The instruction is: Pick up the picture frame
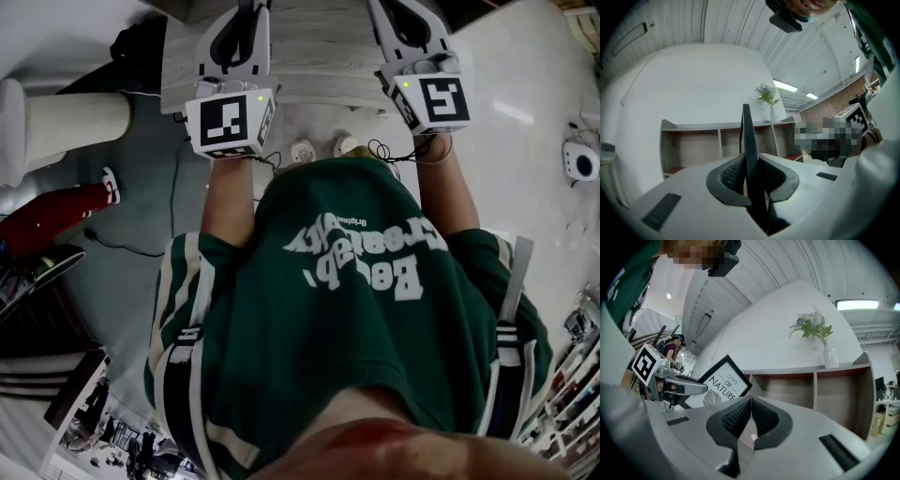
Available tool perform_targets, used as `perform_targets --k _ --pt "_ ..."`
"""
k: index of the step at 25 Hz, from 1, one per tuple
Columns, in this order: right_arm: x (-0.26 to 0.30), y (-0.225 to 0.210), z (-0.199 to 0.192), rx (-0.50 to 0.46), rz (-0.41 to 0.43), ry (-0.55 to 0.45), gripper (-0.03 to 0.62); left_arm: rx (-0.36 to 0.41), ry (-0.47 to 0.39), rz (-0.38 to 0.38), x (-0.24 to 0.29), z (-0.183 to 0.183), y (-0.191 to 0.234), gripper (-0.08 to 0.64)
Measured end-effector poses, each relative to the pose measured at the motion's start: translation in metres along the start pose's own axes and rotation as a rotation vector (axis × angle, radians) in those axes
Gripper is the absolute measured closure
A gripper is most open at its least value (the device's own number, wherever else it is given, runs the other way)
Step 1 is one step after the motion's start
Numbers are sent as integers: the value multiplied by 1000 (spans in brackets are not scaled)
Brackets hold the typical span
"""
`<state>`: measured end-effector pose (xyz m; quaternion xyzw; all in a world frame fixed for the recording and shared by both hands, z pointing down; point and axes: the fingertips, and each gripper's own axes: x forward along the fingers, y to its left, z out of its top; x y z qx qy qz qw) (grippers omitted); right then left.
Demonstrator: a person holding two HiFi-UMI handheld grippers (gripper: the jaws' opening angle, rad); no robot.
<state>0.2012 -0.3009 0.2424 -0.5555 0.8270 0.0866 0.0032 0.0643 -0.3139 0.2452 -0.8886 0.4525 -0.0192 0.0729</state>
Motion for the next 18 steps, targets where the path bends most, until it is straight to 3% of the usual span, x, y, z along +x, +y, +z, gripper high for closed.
perform_targets --k 8,14,18 --pt "-4 -7 8 -9 1 -43 558 7 -3 -6 5 6 -9 494" --pt "1 -4 -5 -11 1 8 558 8 -5 -5 7 -2 -4 494" --pt "0 -2 9 -17 1 -10 558 10 -8 -3 2 9 -3 494"
